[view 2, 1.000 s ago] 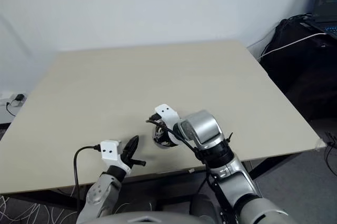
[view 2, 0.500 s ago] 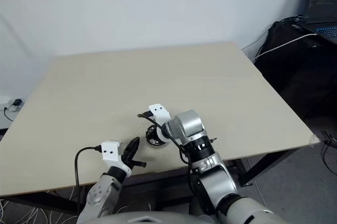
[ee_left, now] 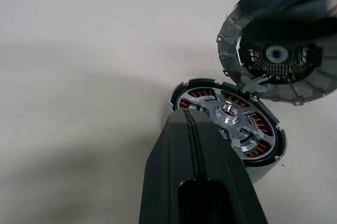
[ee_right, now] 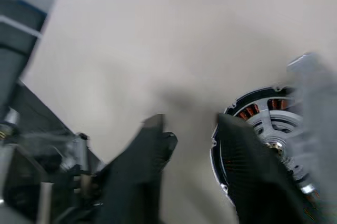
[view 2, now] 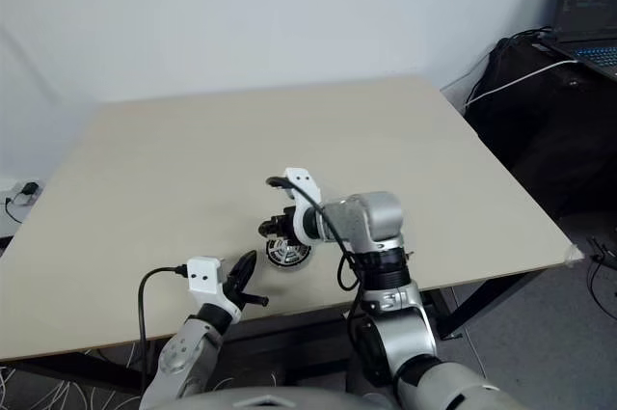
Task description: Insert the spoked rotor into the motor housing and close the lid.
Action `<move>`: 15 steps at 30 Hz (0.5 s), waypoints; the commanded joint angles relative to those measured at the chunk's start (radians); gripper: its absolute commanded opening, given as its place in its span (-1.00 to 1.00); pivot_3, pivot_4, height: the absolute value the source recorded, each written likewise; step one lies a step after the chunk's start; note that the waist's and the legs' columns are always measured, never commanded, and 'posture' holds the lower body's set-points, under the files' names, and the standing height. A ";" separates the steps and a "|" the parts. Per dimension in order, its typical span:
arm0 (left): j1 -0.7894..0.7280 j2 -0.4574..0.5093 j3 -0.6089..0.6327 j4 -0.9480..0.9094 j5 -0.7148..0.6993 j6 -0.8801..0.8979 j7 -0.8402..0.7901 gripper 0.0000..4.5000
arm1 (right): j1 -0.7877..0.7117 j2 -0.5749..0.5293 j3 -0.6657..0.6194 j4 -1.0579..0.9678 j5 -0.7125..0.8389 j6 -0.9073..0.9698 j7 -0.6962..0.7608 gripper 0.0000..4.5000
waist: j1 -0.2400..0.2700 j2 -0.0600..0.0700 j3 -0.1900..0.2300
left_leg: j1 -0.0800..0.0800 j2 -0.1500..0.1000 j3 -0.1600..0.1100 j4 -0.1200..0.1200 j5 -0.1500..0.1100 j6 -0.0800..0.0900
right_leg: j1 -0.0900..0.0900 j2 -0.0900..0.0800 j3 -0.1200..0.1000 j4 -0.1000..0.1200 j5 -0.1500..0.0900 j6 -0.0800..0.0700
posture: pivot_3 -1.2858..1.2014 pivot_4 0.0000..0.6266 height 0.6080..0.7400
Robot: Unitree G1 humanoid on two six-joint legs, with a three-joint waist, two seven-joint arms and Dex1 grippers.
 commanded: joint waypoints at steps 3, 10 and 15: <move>-0.013 0.006 0.001 -0.003 -0.018 -0.007 -0.019 -1.00 | -0.065 0.225 -0.116 -0.087 0.113 0.052 -0.052 -0.99 | -0.001 0.000 0.000 | 0.000 0.000 0.000 0.000 0.000 0.000 | 0.000 0.000 0.000 0.000 0.000 0.000 | 0.03 -1.00 1.00; -0.021 0.012 0.004 0.010 -0.019 -0.004 -0.037 -1.00 | -0.095 0.259 -0.240 -0.154 0.290 0.006 -0.065 -0.99 | -0.003 0.001 0.001 | 0.000 0.000 0.000 -0.001 0.000 0.000 | 0.000 0.000 0.000 -0.001 0.000 0.000 | 0.03 -1.00 1.00; -0.023 0.018 0.006 0.016 -0.019 -0.007 -0.042 -1.00 | -0.057 0.133 -0.117 -0.215 0.293 -0.197 -0.102 -0.99 | -0.010 0.003 0.002 | 0.000 0.000 0.000 -0.001 0.000 0.001 | 0.000 0.000 0.000 -0.001 -0.001 0.001 | 0.03 -1.00 1.00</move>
